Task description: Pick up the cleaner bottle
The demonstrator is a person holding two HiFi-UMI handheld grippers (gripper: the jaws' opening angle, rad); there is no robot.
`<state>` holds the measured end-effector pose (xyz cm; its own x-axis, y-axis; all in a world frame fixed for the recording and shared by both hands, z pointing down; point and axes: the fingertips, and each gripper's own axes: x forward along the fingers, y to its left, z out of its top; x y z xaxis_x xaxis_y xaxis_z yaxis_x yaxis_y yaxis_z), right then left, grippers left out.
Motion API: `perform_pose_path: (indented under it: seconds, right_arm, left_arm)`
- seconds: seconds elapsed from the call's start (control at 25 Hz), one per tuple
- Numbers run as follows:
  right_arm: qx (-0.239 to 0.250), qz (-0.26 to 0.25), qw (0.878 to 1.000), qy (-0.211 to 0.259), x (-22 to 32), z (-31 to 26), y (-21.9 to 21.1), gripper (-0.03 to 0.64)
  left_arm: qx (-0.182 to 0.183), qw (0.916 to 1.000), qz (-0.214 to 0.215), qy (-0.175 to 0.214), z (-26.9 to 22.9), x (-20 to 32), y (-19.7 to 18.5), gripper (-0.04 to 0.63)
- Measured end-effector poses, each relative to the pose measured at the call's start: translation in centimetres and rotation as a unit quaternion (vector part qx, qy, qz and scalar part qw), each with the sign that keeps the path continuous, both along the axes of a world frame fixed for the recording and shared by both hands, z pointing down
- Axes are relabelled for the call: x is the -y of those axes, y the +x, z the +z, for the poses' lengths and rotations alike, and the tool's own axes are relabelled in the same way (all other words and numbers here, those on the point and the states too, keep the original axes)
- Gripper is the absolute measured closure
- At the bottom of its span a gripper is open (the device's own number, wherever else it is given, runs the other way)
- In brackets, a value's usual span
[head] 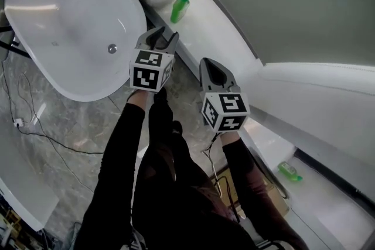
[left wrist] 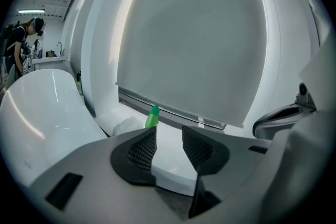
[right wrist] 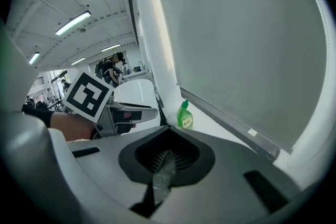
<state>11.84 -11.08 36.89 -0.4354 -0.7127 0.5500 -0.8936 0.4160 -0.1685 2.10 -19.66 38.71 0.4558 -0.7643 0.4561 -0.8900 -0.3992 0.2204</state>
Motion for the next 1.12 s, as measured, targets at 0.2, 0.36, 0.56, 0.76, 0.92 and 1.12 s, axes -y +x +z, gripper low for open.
perform_pose_path:
  seconds: [0.2,0.36,0.56,0.76,0.92,1.12]
  right_arm:
    - [-0.002,0.022,1.0,-0.015,2.6,2.3,0.4,0.615]
    - [-0.004,0.044,0.999,-0.028,4.0,4.5,1.3,0.615]
    - [-0.013,0.059,0.997,-0.045,5.0,7.9,2.0,0.615]
    - [-0.009,0.066,0.996,-0.054,5.6,10.9,2.3,0.615]
    - [-0.006,0.073,0.996,-0.059,6.1,12.7,2.5,0.615]
    - [-0.001,0.084,0.995,-0.062,6.7,14.1,2.7,0.615]
  left_arm:
    - [0.028,0.9993,0.016,-0.016,3.6,3.4,-0.2,0.422]
    - [0.028,0.9991,0.017,-0.028,6.8,5.4,0.1,0.348]
    - [0.032,0.9986,0.018,-0.038,10.6,7.1,0.6,0.336]
    - [0.031,0.9986,0.013,-0.04,13.7,8.5,1.0,0.336]
    - [0.034,0.9986,0.01,-0.04,15.5,9.5,1.3,0.336]
    - [0.053,0.998,0.011,-0.034,16.9,10.8,1.3,0.336]
